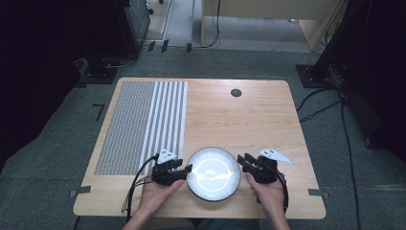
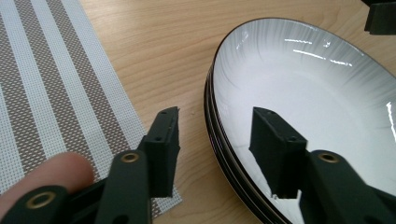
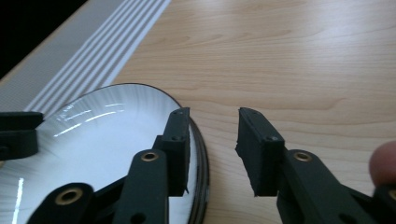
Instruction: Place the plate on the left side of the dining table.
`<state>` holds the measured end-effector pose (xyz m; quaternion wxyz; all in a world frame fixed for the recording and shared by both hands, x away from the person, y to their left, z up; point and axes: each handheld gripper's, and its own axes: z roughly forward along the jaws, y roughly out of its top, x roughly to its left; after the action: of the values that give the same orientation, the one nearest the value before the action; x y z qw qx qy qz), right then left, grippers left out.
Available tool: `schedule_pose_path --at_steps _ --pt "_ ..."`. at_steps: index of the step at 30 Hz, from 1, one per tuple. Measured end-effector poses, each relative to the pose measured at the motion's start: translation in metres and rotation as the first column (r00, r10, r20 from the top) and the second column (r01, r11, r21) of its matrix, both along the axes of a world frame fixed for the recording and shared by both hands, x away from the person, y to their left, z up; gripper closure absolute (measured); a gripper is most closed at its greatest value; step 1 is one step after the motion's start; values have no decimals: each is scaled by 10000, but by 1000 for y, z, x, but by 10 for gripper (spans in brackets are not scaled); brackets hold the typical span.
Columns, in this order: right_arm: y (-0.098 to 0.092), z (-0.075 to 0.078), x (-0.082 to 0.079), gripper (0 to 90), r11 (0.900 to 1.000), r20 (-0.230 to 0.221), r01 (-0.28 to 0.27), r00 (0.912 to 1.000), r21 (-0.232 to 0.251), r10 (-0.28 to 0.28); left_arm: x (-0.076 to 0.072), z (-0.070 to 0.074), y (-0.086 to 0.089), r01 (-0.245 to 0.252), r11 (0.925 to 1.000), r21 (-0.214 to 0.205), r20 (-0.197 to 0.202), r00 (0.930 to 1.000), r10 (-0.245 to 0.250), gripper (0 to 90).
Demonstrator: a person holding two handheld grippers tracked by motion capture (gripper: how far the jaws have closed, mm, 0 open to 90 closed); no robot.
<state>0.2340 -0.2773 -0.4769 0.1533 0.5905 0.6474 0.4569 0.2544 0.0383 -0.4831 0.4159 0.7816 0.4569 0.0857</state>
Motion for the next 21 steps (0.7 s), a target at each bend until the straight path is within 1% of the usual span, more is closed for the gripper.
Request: schedule_pose_path --at_steps 1,2,3,4,5,6,8,10,12,13,14,17,21 --pt "0 0 0 668 10000 0 0 10000 0 0 0 0 0 0 10000 0 0 10000 0 559" --pt "1 -1 0 694 9999 -30 -33 10000 166 34 -1 -1 -1 21 10000 77 -11 10000 -21 559" --pt "2 -3 0 718 9990 -351 -107 9993 441 122 -1 -1 -2 48 9999 94 5 10000 -48 590" --pt "4 -6 -1 766 9988 -649 -160 9977 457 190 -1 -2 -2 60 9999 125 7 10000 -60 621" --pt "4 -6 -1 766 9988 -649 -160 9977 457 190 -2 -2 -3 86 9998 162 6 10000 -86 621" --pt "5 -7 -1 795 9984 -833 -273 9960 493 313 -2 -3 -3 139 9998 150 -21 9999 -139 653" --pt "6 -6 -1 806 9982 -889 -312 9954 505 356 -2 -3 -3 173 9998 132 -30 9998 -173 664" --pt "8 -6 -1 820 9986 -904 -355 9951 385 388 -2 -2 -4 265 9996 127 -22 9996 -265 689" --pt "9 -7 -1 840 9993 -1036 -357 9939 115 367 -3 -3 -5 353 9993 108 -45 9994 -352 715" --pt "9 -7 -1 849 9994 -1051 -343 9939 86 350 -3 -3 -5 379 9992 139 -35 9993 -379 729" --pt "9 -6 -2 878 9997 -1200 -247 9925 23 248 -3 -3 -6 356 9992 197 37 9994 -357 737" --pt "9 -5 -2 879 9997 -1273 -245 9916 46 249 -4 -3 -6 327 9992 214 114 9994 -330 747" --pt "11 -5 -3 875 9996 -1196 -254 9925 -156 233 -4 -4 -6 286 9994 172 148 9995 -288 748"
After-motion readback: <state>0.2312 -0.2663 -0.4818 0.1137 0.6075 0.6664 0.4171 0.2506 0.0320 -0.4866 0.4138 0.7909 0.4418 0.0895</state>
